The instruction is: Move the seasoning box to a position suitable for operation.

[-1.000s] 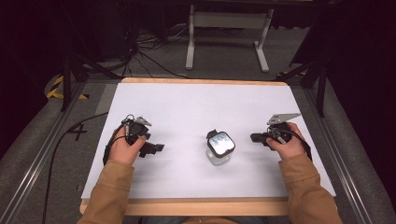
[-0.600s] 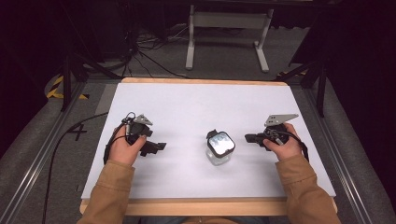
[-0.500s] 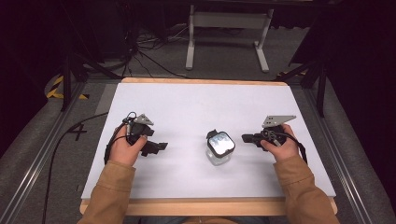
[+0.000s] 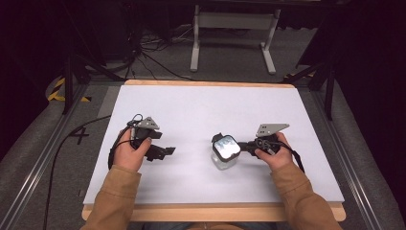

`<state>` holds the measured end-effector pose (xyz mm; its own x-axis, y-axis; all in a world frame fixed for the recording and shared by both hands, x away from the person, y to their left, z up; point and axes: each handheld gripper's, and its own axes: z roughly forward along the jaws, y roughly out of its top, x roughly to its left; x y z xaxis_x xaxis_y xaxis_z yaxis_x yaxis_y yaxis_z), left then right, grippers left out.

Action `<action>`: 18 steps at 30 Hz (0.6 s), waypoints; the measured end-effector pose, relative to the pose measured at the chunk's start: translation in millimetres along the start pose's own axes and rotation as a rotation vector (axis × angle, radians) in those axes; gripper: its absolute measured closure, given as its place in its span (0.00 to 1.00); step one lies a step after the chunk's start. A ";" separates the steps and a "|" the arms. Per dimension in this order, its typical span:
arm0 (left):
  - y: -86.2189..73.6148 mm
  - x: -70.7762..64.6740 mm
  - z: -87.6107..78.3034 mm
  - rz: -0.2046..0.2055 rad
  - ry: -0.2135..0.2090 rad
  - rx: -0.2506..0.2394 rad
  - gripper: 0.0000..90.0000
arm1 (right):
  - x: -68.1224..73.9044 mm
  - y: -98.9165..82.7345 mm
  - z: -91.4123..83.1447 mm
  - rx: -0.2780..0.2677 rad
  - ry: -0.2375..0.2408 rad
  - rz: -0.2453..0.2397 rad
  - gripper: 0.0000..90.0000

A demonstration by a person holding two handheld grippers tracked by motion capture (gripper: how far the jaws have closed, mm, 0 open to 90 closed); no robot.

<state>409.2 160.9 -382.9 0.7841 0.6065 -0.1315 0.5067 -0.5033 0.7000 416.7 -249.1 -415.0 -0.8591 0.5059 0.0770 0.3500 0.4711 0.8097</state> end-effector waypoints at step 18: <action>3.2 1.9 7.9 -0.004 -0.018 0.017 0.22 | 7.9 -0.4 -1.7 0.065 0.036 -0.020 1.00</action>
<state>415.2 155.5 -386.5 0.7879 0.5980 -0.1469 0.5160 -0.5109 0.6875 409.1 -246.5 -413.7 -0.8786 0.4703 0.0832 0.3552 0.5271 0.7720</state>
